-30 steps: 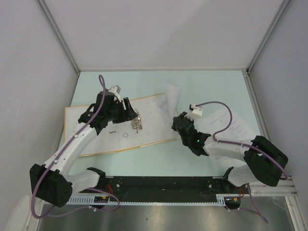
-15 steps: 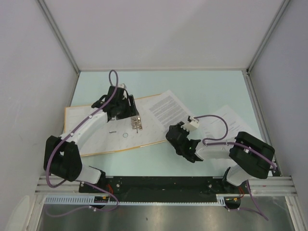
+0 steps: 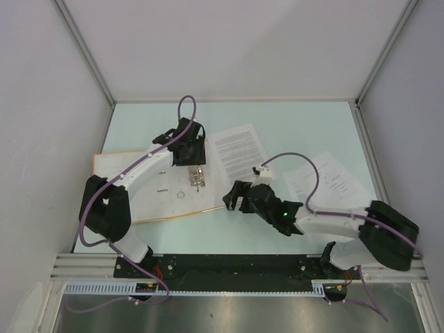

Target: Put the files into the folder

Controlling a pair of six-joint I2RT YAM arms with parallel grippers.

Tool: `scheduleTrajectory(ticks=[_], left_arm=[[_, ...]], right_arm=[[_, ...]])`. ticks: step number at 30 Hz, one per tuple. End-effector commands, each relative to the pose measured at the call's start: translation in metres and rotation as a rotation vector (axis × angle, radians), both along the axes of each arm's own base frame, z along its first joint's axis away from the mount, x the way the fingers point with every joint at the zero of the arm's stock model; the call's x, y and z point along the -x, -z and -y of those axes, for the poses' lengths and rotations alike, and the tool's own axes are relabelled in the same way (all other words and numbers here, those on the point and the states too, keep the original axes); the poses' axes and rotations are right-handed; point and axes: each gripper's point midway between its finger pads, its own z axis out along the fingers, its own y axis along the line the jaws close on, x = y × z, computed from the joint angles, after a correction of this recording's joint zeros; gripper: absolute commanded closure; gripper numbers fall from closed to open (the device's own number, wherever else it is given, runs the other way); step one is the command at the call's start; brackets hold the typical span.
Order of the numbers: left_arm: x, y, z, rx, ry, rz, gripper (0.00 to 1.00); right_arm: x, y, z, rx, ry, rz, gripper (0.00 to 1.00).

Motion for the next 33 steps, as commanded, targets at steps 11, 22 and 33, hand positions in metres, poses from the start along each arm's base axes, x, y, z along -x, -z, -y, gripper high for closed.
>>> scheduleTrajectory(ticks=[11, 22, 33], left_arm=[[0.0, 0.003, 0.033, -0.166, 0.232, 0.02, 0.25], [0.019, 0.028, 0.018, -0.409, 0.473, -0.07, 0.3], [0.043, 0.037, 0.005, -0.525, 0.561, -0.061, 0.65]], right_arm=[[-0.121, -0.042, 0.149, 0.068, -0.038, 0.039, 0.02], [-0.146, -0.03, 0.159, 0.022, -0.066, -0.026, 0.02], [-0.167, -0.02, 0.166, 0.026, -0.044, -0.056, 0.02]])
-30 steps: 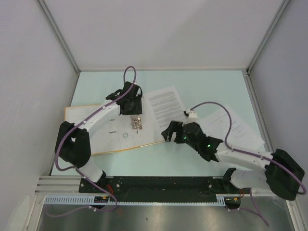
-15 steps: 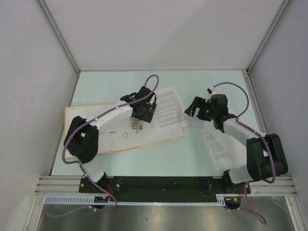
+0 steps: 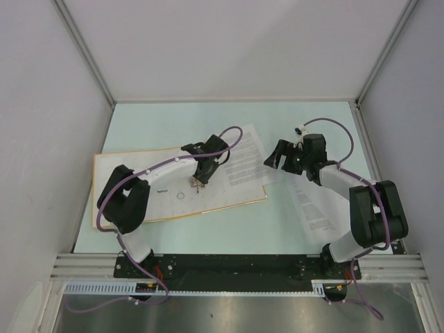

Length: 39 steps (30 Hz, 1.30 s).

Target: Put the files into the folder

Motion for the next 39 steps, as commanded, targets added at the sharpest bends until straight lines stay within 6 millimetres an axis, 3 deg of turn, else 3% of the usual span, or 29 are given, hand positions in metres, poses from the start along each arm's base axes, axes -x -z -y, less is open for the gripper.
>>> scheduleTrajectory(ticks=[1, 3, 5, 9, 11, 12, 13, 14, 18, 21, 22, 23, 24, 26, 28, 29, 31, 32, 36, 39], left_arm=[[0.012, -0.012, -0.008, -0.032, 0.043, 0.039, 0.7], [0.018, -0.014, -0.014, -0.032, 0.041, 0.047, 0.73], [0.021, -0.023, -0.015, -0.014, 0.046, 0.07, 0.77], [0.03, -0.032, -0.016, 0.015, 0.038, 0.079, 0.75], [0.034, -0.034, -0.018, 0.03, 0.029, 0.08, 0.66], [0.035, -0.038, -0.017, 0.043, 0.019, 0.087, 0.56], [0.036, -0.04, -0.017, 0.053, 0.008, 0.082, 0.39], [0.036, -0.044, -0.013, 0.078, -0.01, 0.086, 0.35], [0.025, -0.087, 0.023, 0.275, -0.025, 0.119, 0.29], [0.013, -0.116, 0.057, 0.436, -0.033, 0.136, 0.26], [0.005, -0.122, 0.066, 0.484, -0.074, 0.151, 0.26], [-0.002, -0.113, 0.074, 0.487, -0.104, 0.137, 0.27], [-0.014, -0.122, 0.083, 0.527, -0.136, 0.165, 0.29], [-0.027, -0.104, 0.098, 0.549, -0.221, 0.13, 0.3], [-0.044, -0.101, 0.113, 0.599, -0.292, 0.143, 0.36], [-0.051, -0.08, 0.12, 0.587, -0.313, 0.118, 0.37], [-0.062, -0.07, 0.129, 0.618, -0.369, 0.101, 0.41], [-0.067, -0.047, 0.132, 0.594, -0.39, 0.072, 0.44], [-0.079, -0.004, 0.129, 0.575, -0.466, 0.024, 0.57], [-0.078, 0.016, 0.126, 0.566, -0.471, 0.014, 0.64]], right_arm=[[-0.027, -0.01, -0.002, 0.005, -0.015, 0.04, 0.02], [-0.035, -0.008, -0.004, 0.029, -0.034, 0.032, 0.03], [-0.035, 0.012, -0.006, 0.057, -0.047, -0.028, 0.03], [-0.032, 0.029, -0.014, 0.088, -0.084, -0.073, 0.07], [-0.034, 0.034, -0.016, 0.079, -0.092, -0.083, 0.07], [-0.033, 0.033, -0.018, 0.072, -0.099, -0.086, 0.09], [-0.032, 0.035, -0.02, 0.071, -0.103, -0.094, 0.09], [-0.03, 0.036, -0.024, 0.074, -0.115, -0.095, 0.09], [-0.027, 0.03, -0.034, 0.094, -0.125, -0.074, 0.09], [-0.03, 0.032, -0.024, 0.094, -0.013, -0.123, 0.09], [-0.03, 0.034, -0.02, 0.096, 0.024, -0.144, 0.08], [-0.029, 0.037, -0.018, 0.096, 0.061, -0.173, 0.08], [-0.03, 0.038, -0.016, 0.079, 0.122, -0.202, 0.08], [-0.032, 0.037, -0.018, 0.028, 0.175, -0.224, 0.08], [-0.031, 0.039, -0.023, -0.054, 0.238, -0.264, 0.08], [-0.033, 0.038, -0.027, -0.091, 0.25, -0.262, 0.09], [-0.031, 0.04, -0.032, -0.176, 0.299, -0.287, 0.1], [-0.03, 0.041, -0.034, -0.202, 0.316, -0.297, 0.14], [-0.029, 0.054, -0.036, -0.285, 0.365, -0.34, 0.22], [-0.026, 0.066, -0.042, -0.326, 0.395, -0.373, 0.27]])
